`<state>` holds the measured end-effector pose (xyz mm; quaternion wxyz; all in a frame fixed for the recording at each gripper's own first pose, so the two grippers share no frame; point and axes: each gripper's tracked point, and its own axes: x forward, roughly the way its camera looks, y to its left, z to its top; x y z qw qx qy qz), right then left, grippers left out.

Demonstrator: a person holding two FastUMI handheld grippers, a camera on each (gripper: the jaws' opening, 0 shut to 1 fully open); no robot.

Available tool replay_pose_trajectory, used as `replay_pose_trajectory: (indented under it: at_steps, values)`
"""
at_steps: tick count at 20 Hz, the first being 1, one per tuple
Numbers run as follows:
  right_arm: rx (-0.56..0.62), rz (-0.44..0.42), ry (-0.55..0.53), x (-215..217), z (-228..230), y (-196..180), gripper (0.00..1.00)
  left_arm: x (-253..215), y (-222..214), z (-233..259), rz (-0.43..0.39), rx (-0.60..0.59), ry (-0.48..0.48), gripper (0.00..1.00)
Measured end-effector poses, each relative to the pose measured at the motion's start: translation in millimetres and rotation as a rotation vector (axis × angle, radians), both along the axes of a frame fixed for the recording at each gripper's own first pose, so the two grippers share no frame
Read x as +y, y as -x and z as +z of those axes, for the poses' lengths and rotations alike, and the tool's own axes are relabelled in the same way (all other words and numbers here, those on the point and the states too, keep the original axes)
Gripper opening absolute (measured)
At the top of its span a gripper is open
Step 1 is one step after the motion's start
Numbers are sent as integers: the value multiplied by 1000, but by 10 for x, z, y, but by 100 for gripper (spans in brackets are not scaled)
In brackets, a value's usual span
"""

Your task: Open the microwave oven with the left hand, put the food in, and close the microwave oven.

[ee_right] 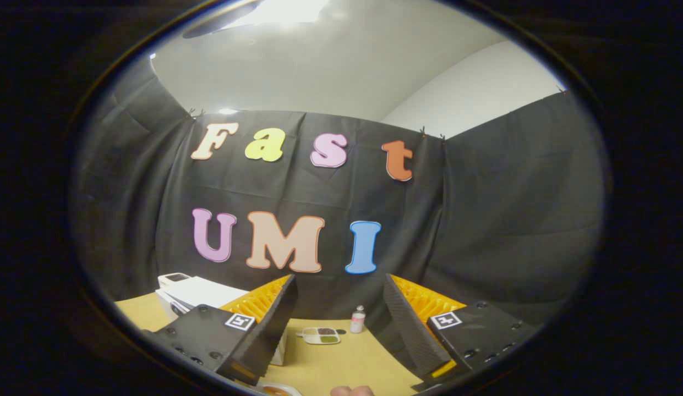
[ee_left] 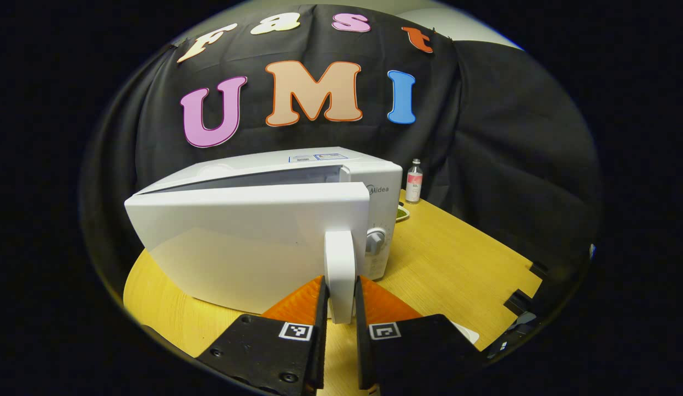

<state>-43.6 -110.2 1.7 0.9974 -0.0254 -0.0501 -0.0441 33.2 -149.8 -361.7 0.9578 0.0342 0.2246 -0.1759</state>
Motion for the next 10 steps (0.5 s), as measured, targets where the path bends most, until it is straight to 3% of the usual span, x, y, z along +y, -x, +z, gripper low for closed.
replay_pose_trajectory:
  at_steps: [5, 10]
  values:
    - [40, 33, 11, 111, -371, -52, 97, 160, 362, 25, -45, 7, 10, 23]
    - [79, 83, 56, 312, -793, -67, 97, 379, 647, 52, -23, 4, 1, 23]
